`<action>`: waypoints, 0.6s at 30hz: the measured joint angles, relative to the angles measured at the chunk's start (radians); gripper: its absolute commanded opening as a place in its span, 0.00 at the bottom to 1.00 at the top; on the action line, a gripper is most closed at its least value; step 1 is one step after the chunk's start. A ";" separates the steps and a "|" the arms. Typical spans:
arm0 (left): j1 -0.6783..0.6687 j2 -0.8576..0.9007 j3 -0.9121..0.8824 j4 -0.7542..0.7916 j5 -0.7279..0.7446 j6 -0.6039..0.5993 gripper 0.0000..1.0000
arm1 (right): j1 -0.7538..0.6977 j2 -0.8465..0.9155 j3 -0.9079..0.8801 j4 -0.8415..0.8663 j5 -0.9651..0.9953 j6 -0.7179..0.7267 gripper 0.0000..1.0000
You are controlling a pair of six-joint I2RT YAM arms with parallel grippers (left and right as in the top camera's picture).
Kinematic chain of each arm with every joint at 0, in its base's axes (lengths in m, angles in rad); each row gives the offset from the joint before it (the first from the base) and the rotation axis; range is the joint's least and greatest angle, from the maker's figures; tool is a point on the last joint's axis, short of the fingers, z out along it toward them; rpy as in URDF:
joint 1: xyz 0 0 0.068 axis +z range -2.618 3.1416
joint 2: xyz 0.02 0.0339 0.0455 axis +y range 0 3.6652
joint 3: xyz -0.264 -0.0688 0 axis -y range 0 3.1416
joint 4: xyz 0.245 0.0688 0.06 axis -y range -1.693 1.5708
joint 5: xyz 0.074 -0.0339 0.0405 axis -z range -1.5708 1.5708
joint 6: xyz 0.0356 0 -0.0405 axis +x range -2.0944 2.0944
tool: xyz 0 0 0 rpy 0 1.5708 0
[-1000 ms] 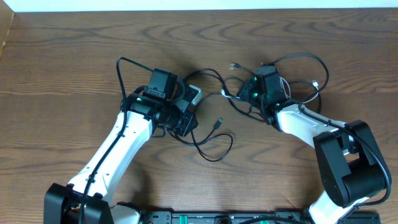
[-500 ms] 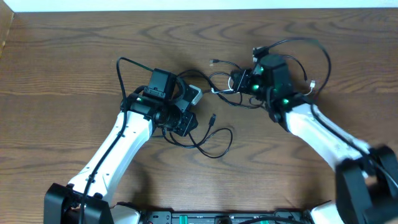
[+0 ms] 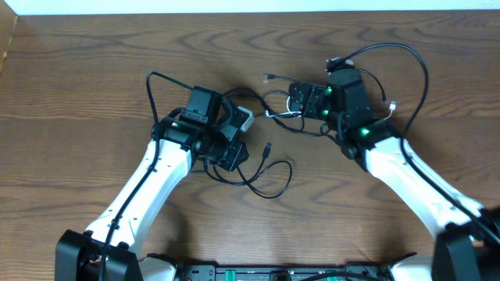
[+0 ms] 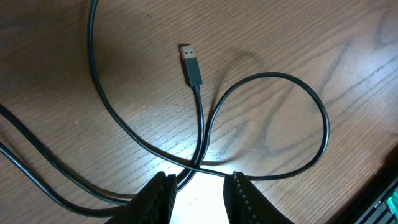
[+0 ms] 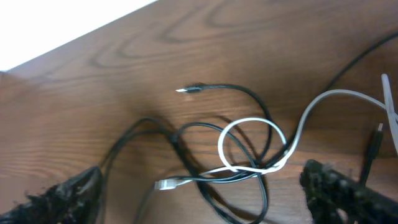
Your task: Untangle cables
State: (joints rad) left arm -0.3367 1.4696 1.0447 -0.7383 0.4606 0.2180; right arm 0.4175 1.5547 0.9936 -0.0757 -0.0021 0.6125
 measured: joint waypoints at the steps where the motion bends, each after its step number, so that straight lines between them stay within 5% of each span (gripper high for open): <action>1: 0.000 0.000 0.000 0.000 0.000 0.000 0.31 | 0.000 0.021 0.000 0.011 0.008 0.006 0.99; 3: 0.000 0.000 0.000 0.000 0.000 0.000 0.31 | 0.000 0.060 0.000 0.039 0.024 0.047 0.99; 8: 0.000 0.000 0.000 -0.001 0.000 0.000 0.31 | 0.000 0.147 0.000 0.117 0.063 0.201 0.65; 14: 0.000 0.000 0.000 -0.002 0.000 0.000 0.31 | 0.000 0.254 0.000 0.207 0.057 0.318 0.38; 18: 0.000 0.000 0.000 -0.002 0.000 0.000 0.31 | 0.000 0.299 0.000 0.241 0.020 0.347 0.33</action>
State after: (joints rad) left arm -0.3367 1.4696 1.0447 -0.7403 0.4606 0.2180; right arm 0.4175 1.8542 0.9932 0.1658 0.0177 0.9592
